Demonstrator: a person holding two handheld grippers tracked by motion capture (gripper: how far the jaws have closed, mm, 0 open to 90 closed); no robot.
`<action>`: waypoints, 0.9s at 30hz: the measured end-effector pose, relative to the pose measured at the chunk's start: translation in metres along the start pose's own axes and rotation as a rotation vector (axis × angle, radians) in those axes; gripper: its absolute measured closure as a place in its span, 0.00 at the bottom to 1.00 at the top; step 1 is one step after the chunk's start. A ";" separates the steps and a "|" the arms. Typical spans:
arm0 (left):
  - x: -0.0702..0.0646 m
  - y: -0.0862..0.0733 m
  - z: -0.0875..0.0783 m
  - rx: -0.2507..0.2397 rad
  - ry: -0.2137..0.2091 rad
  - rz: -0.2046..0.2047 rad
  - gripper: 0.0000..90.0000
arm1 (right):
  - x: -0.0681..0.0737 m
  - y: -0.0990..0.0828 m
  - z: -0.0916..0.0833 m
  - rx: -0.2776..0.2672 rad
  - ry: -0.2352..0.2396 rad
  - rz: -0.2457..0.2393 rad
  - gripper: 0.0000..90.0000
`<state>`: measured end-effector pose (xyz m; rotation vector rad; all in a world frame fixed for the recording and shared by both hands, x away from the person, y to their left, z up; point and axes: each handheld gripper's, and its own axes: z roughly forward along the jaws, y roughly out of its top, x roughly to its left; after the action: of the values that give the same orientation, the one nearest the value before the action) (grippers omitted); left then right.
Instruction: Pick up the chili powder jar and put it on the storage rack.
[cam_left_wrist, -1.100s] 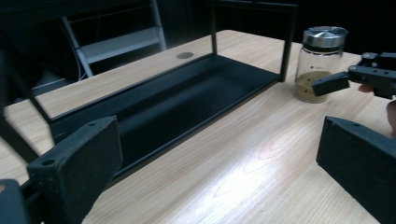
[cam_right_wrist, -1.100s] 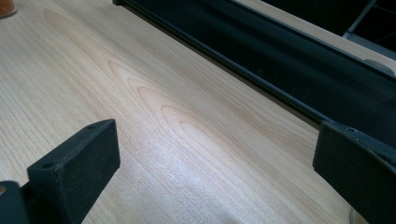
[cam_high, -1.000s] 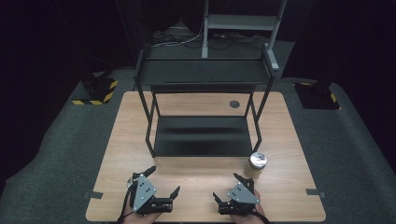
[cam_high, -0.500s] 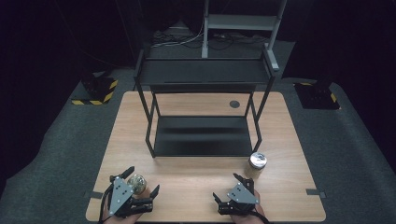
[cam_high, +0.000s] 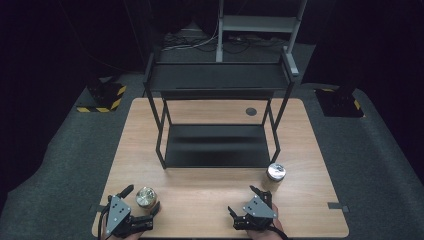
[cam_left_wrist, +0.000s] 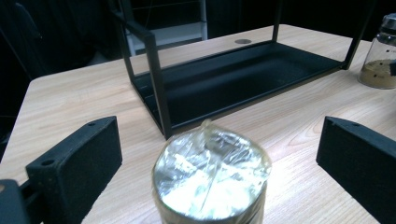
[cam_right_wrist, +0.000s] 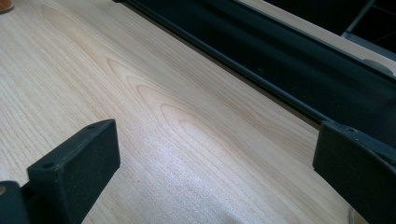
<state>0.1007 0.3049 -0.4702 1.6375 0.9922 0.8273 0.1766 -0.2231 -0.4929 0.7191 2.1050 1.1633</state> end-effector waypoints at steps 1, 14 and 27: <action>0.001 -0.001 0.000 0.003 0.001 -0.001 0.00 | 0.000 0.000 0.000 -0.001 0.001 0.001 0.00; 0.005 -0.011 0.005 0.028 0.001 -0.027 0.01 | -0.002 0.000 0.000 -0.002 0.006 0.007 0.00; 0.008 -0.016 0.005 0.022 -0.017 -0.039 0.18 | -0.002 0.000 0.000 0.001 0.009 0.005 0.00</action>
<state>0.1053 0.3131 -0.4870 1.6364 1.0212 0.7779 0.1783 -0.2245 -0.4922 0.7215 2.1131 1.1704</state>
